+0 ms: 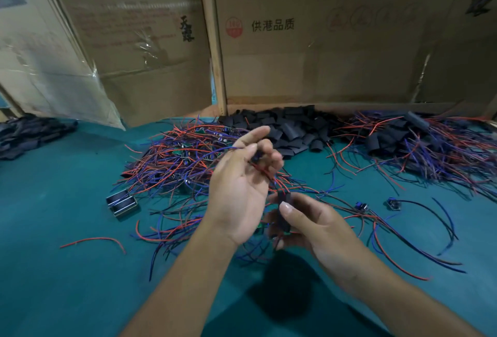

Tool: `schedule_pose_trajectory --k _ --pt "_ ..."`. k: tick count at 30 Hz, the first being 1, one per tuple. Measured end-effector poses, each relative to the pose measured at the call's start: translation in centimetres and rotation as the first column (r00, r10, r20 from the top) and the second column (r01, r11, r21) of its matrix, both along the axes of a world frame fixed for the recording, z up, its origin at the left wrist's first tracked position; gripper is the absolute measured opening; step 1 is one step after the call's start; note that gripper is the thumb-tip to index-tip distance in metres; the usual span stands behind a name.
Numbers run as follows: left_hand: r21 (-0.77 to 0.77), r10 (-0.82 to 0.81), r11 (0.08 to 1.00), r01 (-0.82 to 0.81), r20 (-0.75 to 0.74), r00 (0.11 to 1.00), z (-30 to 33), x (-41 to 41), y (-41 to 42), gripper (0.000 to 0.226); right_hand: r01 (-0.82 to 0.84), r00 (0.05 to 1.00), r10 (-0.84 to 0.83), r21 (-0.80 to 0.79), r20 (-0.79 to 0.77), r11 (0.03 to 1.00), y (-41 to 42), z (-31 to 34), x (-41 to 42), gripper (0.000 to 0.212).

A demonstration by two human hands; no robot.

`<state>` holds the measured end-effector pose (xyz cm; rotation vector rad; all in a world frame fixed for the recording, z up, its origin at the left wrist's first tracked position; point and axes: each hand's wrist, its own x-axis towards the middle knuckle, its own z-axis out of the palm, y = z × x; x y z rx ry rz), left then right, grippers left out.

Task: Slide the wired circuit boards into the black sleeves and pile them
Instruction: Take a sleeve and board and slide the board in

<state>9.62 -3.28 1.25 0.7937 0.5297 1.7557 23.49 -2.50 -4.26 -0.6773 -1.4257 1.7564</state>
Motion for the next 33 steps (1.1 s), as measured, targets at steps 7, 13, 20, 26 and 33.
schedule_pose_trajectory --k 7,13,20,26,33 --pt "-0.043 -0.022 0.999 0.01 -0.294 0.956 -1.8 2.5 0.2 0.012 0.245 0.855 -0.471 0.63 0.218 0.737 1.7 1.1 2.3 0.028" --pt "-0.051 0.1 0.991 -0.124 -0.338 0.936 -3.5 3.0 0.5 0.017 0.229 0.768 -0.609 0.803 0.198 0.55 1.8 1.7 2.9 0.03" --pt "-0.031 0.124 0.989 -0.142 -0.331 0.936 -3.6 2.5 0.8 0.019 0.192 0.744 -0.64 0.857 0.19 0.477 2.0 2.0 3.4 0.029" --pt "-0.014 0.155 0.984 -0.179 -0.433 0.888 -3.9 1.9 0.9 0.021 0.124 0.714 -0.665 0.896 0.219 0.427 2.5 1.8 4.0 0.036" --pt "-0.012 0.159 0.982 -0.189 -0.487 0.859 -4.4 1.9 1.1 0.024 0.098 0.726 -0.643 0.889 0.244 0.448 2.4 1.9 4.0 0.036"
